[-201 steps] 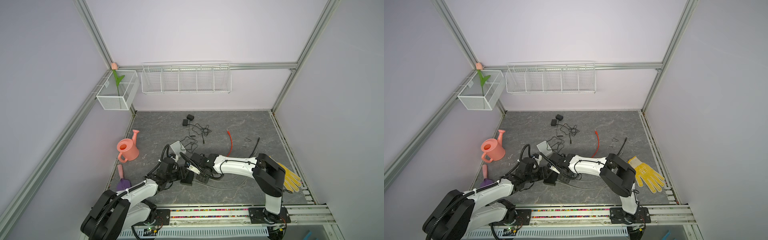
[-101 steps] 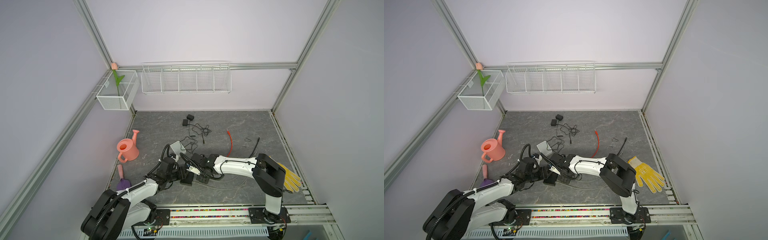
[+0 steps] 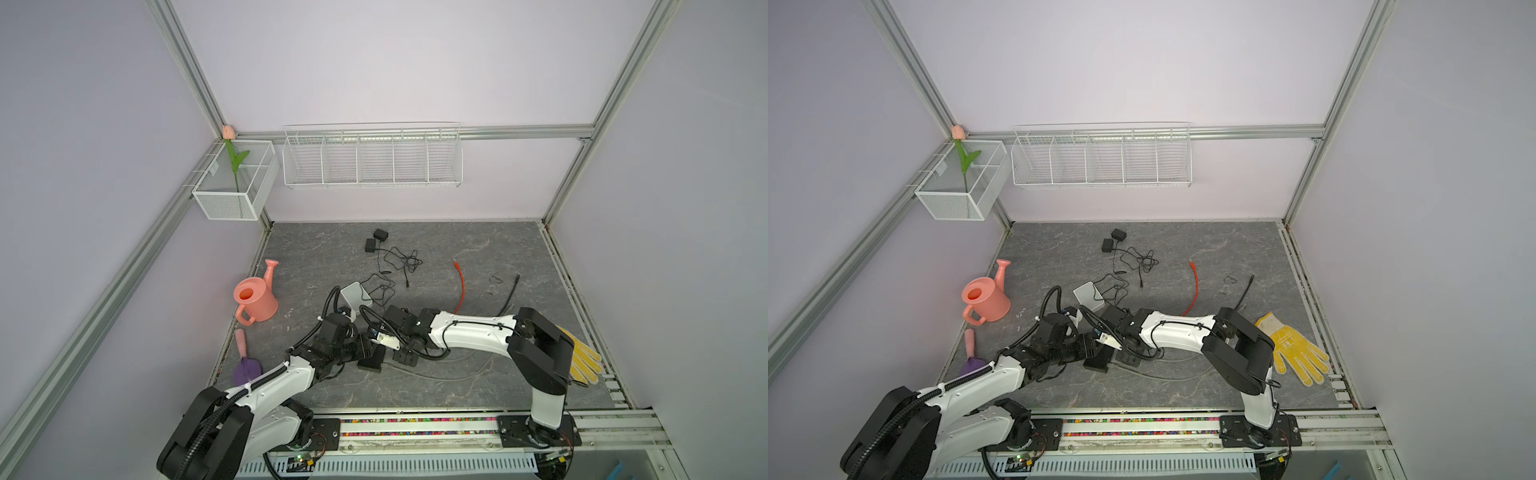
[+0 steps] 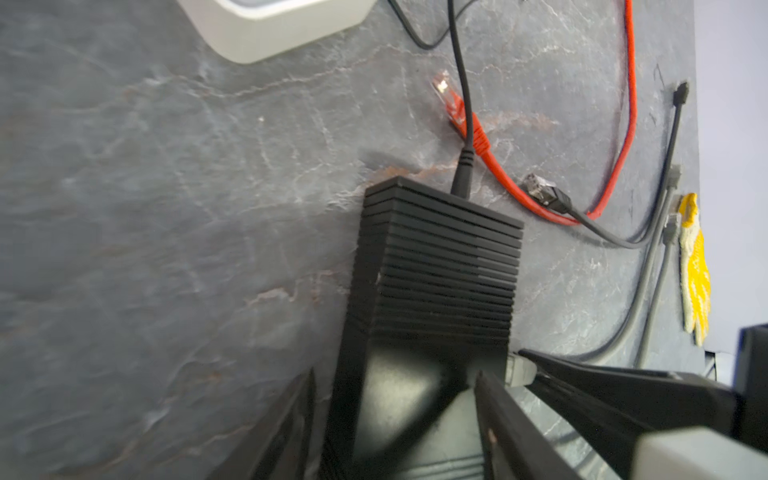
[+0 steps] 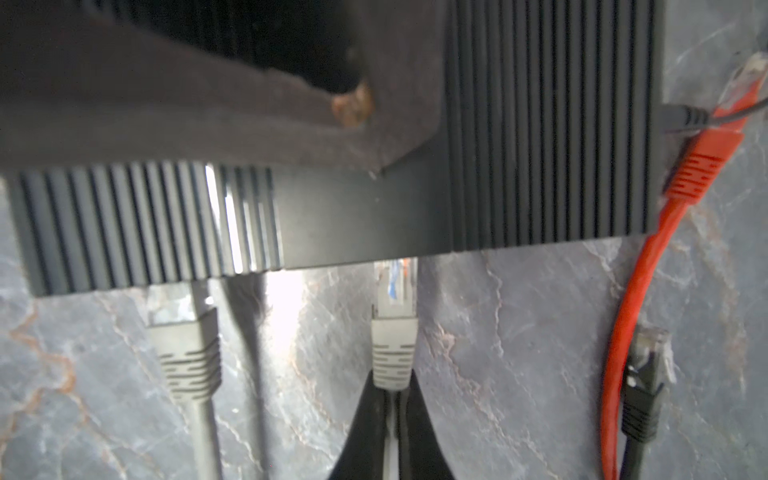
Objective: Insert the plug into the switch port
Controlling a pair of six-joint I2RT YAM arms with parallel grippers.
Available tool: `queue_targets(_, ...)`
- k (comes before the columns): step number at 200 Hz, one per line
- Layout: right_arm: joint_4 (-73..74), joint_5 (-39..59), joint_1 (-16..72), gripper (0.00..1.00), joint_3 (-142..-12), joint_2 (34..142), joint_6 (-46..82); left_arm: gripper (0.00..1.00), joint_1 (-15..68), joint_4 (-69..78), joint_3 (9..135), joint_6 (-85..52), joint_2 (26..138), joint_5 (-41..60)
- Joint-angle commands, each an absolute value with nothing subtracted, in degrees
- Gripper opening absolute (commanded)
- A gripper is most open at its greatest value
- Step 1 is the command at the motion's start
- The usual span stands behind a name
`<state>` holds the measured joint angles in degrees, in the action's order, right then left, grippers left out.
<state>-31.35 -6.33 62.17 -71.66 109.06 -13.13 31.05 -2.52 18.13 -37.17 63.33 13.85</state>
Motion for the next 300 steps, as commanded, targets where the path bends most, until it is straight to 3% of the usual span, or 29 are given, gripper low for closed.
queue_targets(1,-27.5,-4.5,62.1,0.07,-71.7,107.1,-14.9,0.62,31.6,-3.4,20.1,-38.0,61.7,11.2)
queue_targets(92,-28.6,-3.5,62.2,0.07,-73.2,109.0,-15.1,0.57,31.6,-0.6,22.1,-38.0,65.2,9.2)
queue_targets(168,-29.3,-3.2,62.3,0.07,-74.5,110.4,-15.3,0.54,31.6,3.7,23.6,-36.6,72.2,16.9)
queue_targets(243,-30.8,-4.6,62.7,0.07,-69.7,106.3,-12.4,0.52,31.3,-0.8,21.7,-36.4,66.4,13.4)
queue_targets(300,-30.2,-4.2,64.2,0.07,-68.3,106.6,-10.7,0.52,29.7,2.9,18.2,-36.7,64.5,18.5)
